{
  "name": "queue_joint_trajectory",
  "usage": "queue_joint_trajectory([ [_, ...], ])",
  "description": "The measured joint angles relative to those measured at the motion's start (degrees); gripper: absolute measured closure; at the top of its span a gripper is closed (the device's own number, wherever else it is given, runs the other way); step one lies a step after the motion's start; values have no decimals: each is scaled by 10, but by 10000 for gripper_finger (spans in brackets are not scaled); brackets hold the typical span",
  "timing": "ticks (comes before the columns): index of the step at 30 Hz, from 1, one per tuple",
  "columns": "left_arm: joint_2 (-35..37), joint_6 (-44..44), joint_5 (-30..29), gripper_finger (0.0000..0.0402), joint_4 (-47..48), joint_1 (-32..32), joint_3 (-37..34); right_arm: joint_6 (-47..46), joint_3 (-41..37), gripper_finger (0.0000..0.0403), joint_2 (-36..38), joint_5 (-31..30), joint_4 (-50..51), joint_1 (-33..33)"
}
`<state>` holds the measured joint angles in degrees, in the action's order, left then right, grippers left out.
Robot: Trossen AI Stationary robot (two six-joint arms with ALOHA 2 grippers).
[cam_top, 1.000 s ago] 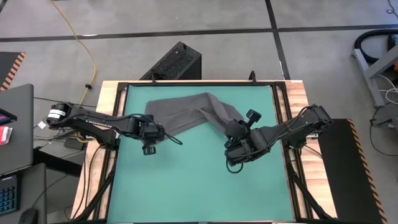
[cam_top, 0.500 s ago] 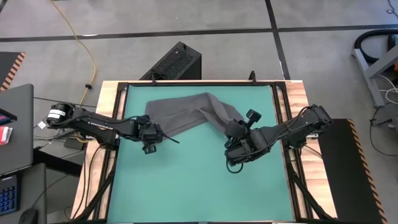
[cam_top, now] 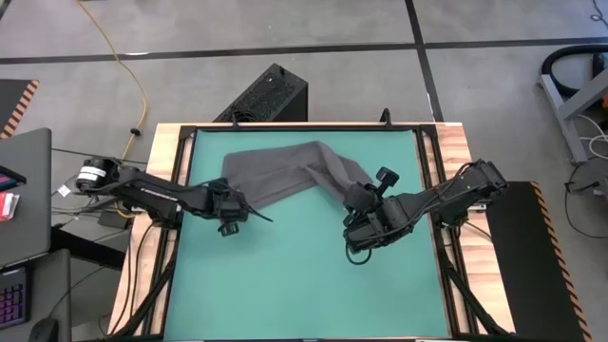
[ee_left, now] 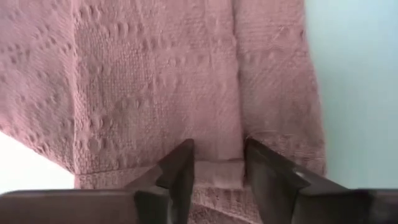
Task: Roll towel
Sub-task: Roll the gray towel
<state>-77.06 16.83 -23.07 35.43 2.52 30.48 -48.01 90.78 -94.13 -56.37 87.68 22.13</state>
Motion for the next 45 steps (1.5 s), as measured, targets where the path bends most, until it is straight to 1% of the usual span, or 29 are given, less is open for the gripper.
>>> queue_joint_trajectory([
  [5,-29,14,-2,379,9,0,34,0,0,392,0,2,-1,0],
  [6,-29,15,-2,389,18,-1,43,-1,0,392,0,4,-1,0],
  [10,-19,15,-3,394,40,-1,81,-9,0,392,0,10,-1,0],
  [17,-17,19,-1,401,136,4,149,-23,0,392,0,12,3,0],
  [21,-17,24,-18,401,185,19,210,-85,0,392,0,12,22,-3],
  [23,-17,29,-34,401,221,30,249,-90,-1,392,0,11,23,-7],
  [26,-17,37,-73,401,285,52,318,-89,-1,392,0,8,23,-11],
  [29,-17,56,-120,401,379,80,396,-76,-1,392,2,-32,23,-16],
  [31,-17,87,-153,401,450,99,451,-71,1,392,8,-61,24,-16],
  [34,-16,166,-182,401,548,130,526,-69,13,392,22,-84,24,-16],
  [35,-14,181,-186,401,547,139,541,-69,18,392,28,-92,23,-11],
  [37,8,179,-182,401,542,160,556,-61,22,392,42,-119,24,1],
  [38,15,182,-192,401,543,169,565,-56,24,392,49,-139,23,5],
  [40,33,188,-252,401,546,167,569,-43,25,392,71,-173,22,8],
  [42,57,189,-306,401,546,161,564,-26,25,393,95,-188,24,-8],
  [45,86,176,-390,401,546,120,564,-1,23,393,137,-207,24,-47],
])
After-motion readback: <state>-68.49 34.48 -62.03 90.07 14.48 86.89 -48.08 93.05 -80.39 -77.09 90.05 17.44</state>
